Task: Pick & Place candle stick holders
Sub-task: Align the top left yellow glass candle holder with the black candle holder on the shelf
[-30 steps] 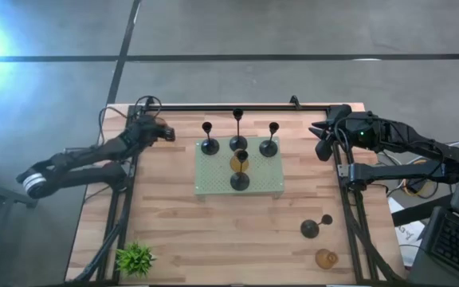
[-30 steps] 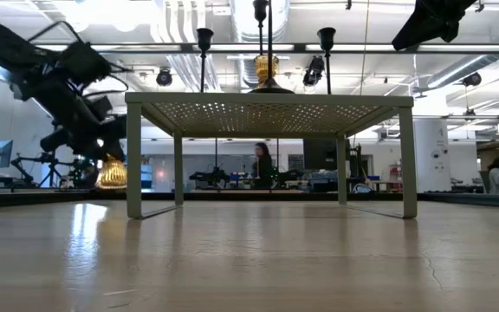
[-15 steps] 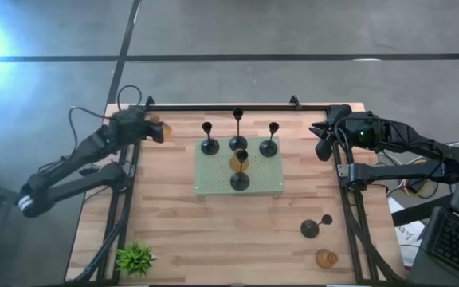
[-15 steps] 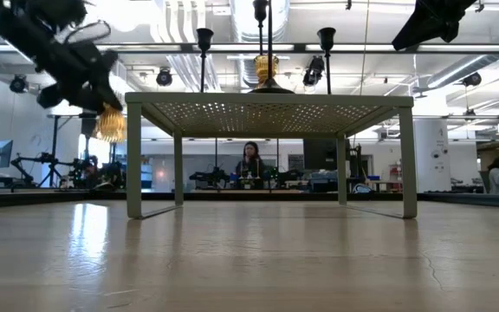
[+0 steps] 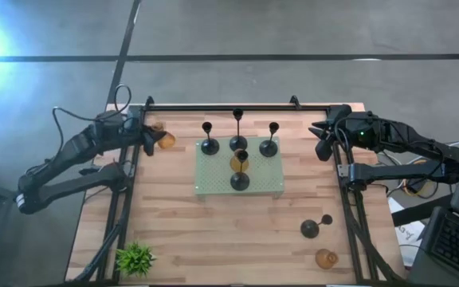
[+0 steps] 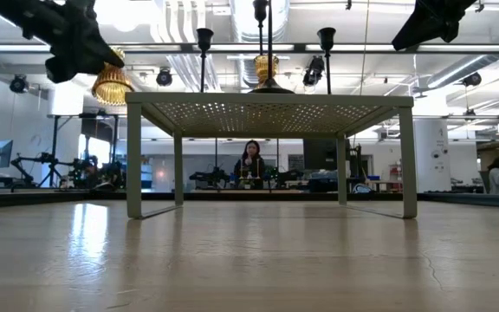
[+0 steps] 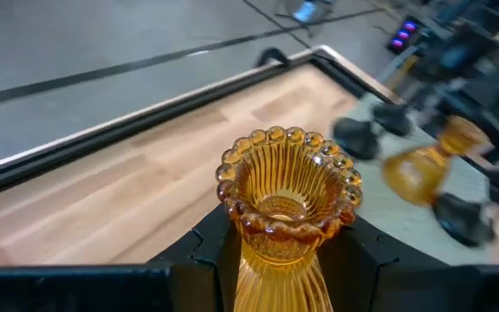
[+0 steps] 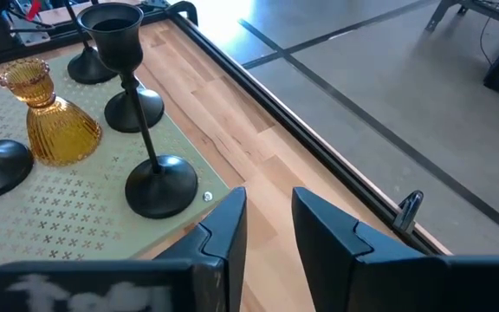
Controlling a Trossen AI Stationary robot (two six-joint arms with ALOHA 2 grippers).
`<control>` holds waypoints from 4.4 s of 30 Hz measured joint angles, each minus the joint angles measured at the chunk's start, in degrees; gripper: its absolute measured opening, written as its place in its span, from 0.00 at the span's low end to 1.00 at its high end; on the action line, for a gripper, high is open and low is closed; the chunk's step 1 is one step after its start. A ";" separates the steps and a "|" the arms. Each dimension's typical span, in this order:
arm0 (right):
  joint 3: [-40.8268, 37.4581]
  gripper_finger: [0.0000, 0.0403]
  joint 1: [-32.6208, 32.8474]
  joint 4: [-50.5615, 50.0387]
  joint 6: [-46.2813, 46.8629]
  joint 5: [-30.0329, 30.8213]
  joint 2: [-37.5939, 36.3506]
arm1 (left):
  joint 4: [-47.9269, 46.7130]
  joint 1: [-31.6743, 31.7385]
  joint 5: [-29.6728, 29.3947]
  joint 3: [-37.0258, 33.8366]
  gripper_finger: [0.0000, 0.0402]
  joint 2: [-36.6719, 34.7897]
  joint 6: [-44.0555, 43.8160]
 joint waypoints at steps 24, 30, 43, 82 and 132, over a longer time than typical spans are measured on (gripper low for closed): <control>0.00 0.21 -0.01 0.11 0.17 0.04 0.00 | 20.48 -40.41 -14.16 -0.01 0.32 16.58 3.46; 0.00 0.22 0.00 0.11 0.16 0.04 0.02 | 23.52 -42.18 -17.65 1.67 0.32 22.24 7.02; 0.00 0.18 -0.02 0.00 0.14 0.04 0.01 | 25.47 -42.18 -19.26 7.79 0.32 35.51 14.11; -0.02 0.21 -0.01 -1.70 0.86 -0.02 0.00 | 31.39 -36.70 -22.92 1.69 0.32 36.37 11.21; -0.02 0.21 0.00 1.57 0.58 0.04 0.00 | 40.05 -33.94 -19.56 -6.64 0.31 29.20 13.62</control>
